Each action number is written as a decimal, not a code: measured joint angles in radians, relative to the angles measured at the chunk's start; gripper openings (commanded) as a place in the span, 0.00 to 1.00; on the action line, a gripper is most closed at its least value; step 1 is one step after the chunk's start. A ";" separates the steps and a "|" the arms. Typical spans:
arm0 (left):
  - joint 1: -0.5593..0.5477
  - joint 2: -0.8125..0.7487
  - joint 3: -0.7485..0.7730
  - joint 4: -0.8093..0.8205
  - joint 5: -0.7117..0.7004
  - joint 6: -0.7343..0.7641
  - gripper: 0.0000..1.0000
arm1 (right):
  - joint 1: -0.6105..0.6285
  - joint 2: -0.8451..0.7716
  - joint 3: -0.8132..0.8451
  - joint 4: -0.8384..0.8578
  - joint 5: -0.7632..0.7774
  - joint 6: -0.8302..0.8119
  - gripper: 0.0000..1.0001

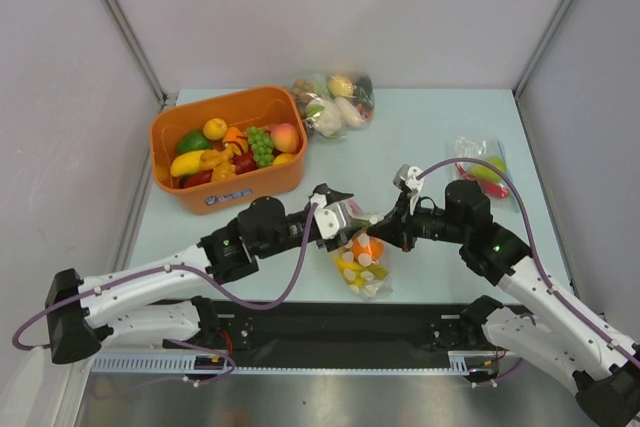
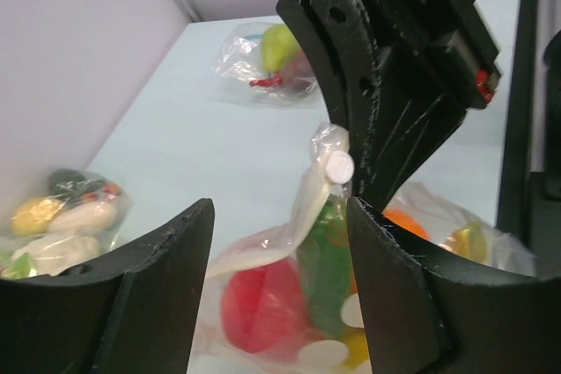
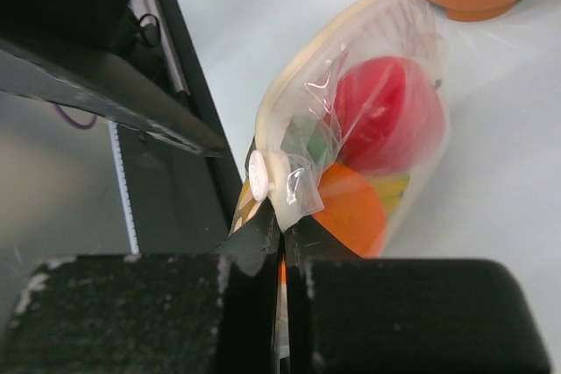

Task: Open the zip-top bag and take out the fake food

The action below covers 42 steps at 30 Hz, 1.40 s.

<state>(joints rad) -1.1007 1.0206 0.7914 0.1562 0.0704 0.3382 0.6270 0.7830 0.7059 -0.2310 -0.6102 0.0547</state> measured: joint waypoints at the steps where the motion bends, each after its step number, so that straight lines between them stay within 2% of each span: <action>1: -0.003 0.004 0.001 0.002 -0.012 0.013 0.67 | -0.004 0.002 0.002 -0.002 -0.016 0.005 0.00; 5: -0.022 0.052 0.004 0.009 -0.058 0.064 0.66 | -0.014 0.011 0.009 -0.012 -0.071 0.017 0.00; 8: -0.032 0.074 0.015 0.005 -0.064 0.082 0.59 | -0.020 0.015 0.009 -0.026 -0.088 0.020 0.00; 9: -0.033 0.079 0.018 0.005 -0.064 0.086 0.48 | -0.022 0.016 0.009 -0.027 -0.093 0.020 0.00; 11: -0.037 0.085 0.024 0.000 -0.061 0.093 0.35 | -0.025 0.016 0.009 -0.030 -0.099 0.020 0.00; 12: -0.041 0.088 0.025 -0.003 -0.059 0.093 0.24 | -0.026 0.016 0.011 -0.034 -0.103 0.020 0.00; 15: -0.047 0.099 0.034 -0.017 -0.037 0.097 0.05 | -0.028 0.017 0.019 -0.048 -0.106 0.019 0.00; 18: -0.046 0.109 0.043 -0.029 -0.023 0.099 0.01 | -0.033 0.015 0.025 -0.064 -0.106 0.016 0.06; 23: -0.028 0.134 0.075 -0.074 0.014 0.076 0.00 | -0.034 -0.008 0.043 -0.113 -0.102 0.009 0.34; 25: 0.004 0.145 0.092 -0.099 0.057 0.043 0.00 | -0.034 -0.025 0.064 -0.134 -0.090 0.000 0.41; 31: 0.095 0.150 0.146 -0.181 0.189 -0.042 0.00 | -0.033 -0.098 0.103 -0.185 -0.018 -0.026 0.47; 42: 0.101 0.171 0.201 -0.294 0.305 -0.080 0.00 | -0.032 -0.109 0.104 -0.143 0.051 -0.032 0.50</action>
<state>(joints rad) -0.9993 1.1912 0.9928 -0.1375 0.3752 0.2584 0.5945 0.6739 0.8101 -0.3737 -0.5587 0.0227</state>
